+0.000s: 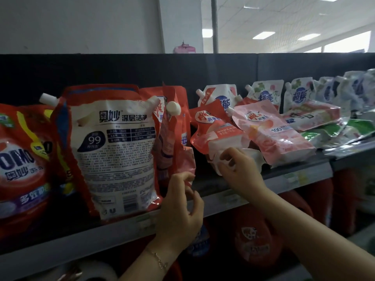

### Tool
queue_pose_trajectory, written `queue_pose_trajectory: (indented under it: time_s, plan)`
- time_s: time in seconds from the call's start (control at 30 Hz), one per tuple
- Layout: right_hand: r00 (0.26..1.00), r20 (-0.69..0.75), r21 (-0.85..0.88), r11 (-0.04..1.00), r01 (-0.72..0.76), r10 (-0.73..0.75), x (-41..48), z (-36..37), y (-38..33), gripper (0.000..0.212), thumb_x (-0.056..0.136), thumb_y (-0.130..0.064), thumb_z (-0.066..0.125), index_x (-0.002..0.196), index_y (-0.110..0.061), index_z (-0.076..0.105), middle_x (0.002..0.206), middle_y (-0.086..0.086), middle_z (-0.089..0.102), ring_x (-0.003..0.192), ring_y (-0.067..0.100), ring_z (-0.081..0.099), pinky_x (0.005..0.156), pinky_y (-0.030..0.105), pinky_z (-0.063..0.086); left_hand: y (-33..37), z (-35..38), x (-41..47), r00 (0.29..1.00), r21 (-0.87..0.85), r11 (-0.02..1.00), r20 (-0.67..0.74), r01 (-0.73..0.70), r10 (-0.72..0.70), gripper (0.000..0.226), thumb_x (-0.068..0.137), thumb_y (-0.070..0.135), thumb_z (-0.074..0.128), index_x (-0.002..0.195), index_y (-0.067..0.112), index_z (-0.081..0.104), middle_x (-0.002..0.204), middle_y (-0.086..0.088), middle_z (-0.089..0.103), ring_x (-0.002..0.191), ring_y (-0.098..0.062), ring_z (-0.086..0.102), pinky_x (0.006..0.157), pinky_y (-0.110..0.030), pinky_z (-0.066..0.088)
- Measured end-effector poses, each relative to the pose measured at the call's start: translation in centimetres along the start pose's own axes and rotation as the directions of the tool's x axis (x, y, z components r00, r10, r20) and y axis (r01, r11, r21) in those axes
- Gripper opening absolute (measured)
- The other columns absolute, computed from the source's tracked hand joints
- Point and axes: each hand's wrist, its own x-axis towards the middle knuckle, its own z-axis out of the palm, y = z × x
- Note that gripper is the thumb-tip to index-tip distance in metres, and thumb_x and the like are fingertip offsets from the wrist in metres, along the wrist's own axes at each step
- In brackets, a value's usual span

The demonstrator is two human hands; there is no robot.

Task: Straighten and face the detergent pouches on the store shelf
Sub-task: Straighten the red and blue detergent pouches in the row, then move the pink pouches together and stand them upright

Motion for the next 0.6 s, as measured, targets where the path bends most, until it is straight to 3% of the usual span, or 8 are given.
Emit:
queue_pose_trajectory:
  time_s: [0.07,0.2,0.27,0.33,0.37,0.43,0.5,0.6]
  plan:
    - [1.000,-0.013,-0.024,1.000,0.016,-0.017,-0.1,-0.7,0.4,0.012,0.087,-0.018,0.066,0.092,-0.018,0.055,0.097,-0.008,0.051,0.083,0.010,0.050,0.064,0.020,0.038,0.6,0.2,0.4,0.998,0.005,0.999,0.028,-0.050,0.050,0.029,0.088,0.010,0.056,0.110,0.026,0.047,0.086,0.012,0.050,0.078,-0.010,0.055,0.063,-0.015,0.045]
    - [0.996,-0.083,-0.081,0.996,0.038,-0.045,0.7,-2.2,1.7,0.017,0.085,-0.018,0.067,0.098,-0.013,0.058,0.101,-0.005,0.049,0.089,0.020,0.052,0.071,0.030,0.040,2.3,1.8,3.1,0.988,0.043,0.989,0.074,-0.139,0.136,0.021,0.087,0.003,0.057,0.101,0.018,0.052,0.091,0.012,0.047,0.082,-0.003,0.050,0.071,-0.009,0.039]
    - [0.992,-0.119,-0.081,0.996,0.026,-0.035,1.9,-3.1,2.4,0.022,0.083,-0.018,0.067,0.103,-0.012,0.058,0.105,0.001,0.051,0.095,0.024,0.052,0.077,0.034,0.042,2.9,3.3,4.8,0.995,0.047,0.997,0.084,-0.054,0.050,0.017,0.089,0.007,0.058,0.103,0.016,0.053,0.098,0.010,0.048,0.091,0.001,0.049,0.077,-0.003,0.036]
    - [0.992,-0.127,-0.068,0.998,-0.008,-0.001,3.2,-3.9,3.1,0.029,0.084,-0.022,0.065,0.110,-0.013,0.055,0.112,0.004,0.051,0.100,0.026,0.052,0.085,0.040,0.045,3.1,5.1,6.7,0.986,0.026,0.989,0.083,0.143,-0.144,0.022,0.092,0.018,0.058,0.112,0.017,0.050,0.111,0.008,0.047,0.098,0.002,0.047,0.082,-0.002,0.034]
    - [0.994,-0.109,-0.064,0.998,-0.019,0.012,3.8,-4.2,3.3,0.034,0.085,-0.025,0.064,0.115,-0.014,0.053,0.117,0.004,0.050,0.103,0.027,0.051,0.088,0.042,0.046,2.6,6.2,7.7,0.958,-0.013,0.961,0.079,0.276,-0.274,0.027,0.091,0.023,0.058,0.116,0.017,0.049,0.116,0.006,0.047,0.101,-0.001,0.046,0.086,-0.006,0.035]
    - [1.000,-0.026,-0.089,0.996,-0.008,0.005,4.9,-4.7,4.0,0.045,0.088,-0.031,0.062,0.129,-0.018,0.047,0.130,0.004,0.046,0.115,0.026,0.046,0.096,0.041,0.042,1.8,8.1,9.6,0.862,-0.156,0.849,0.039,0.505,-0.505,0.040,0.084,0.036,0.061,0.118,0.015,0.052,0.121,0.001,0.054,0.111,-0.013,0.051,0.099,-0.027,0.042]
    - [0.993,0.111,-0.163,0.985,0.051,-0.033,5.5,-4.9,4.8,0.059,0.091,-0.039,0.058,0.144,-0.026,0.034,0.149,0.002,0.032,0.135,0.025,0.030,0.106,0.043,0.031,1.0,9.5,11.6,0.754,-0.271,0.732,-0.032,0.626,-0.656,0.053,0.075,0.045,0.059,0.117,0.011,0.059,0.117,-0.005,0.062,0.109,-0.023,0.057,0.100,-0.042,0.045]
    - [0.949,0.313,-0.249,0.961,0.124,-0.042,5.4,-4.4,6.4,0.076,0.091,-0.051,0.051,0.152,-0.040,0.006,0.161,-0.008,0.000,0.146,0.026,0.005,0.115,0.050,0.015,-0.3,10.8,14.5,0.519,-0.468,0.503,-0.106,0.727,-0.848,0.053,0.073,0.037,0.058,0.117,0.007,0.061,0.116,-0.013,0.063,0.103,-0.031,0.060,0.093,-0.045,0.051]
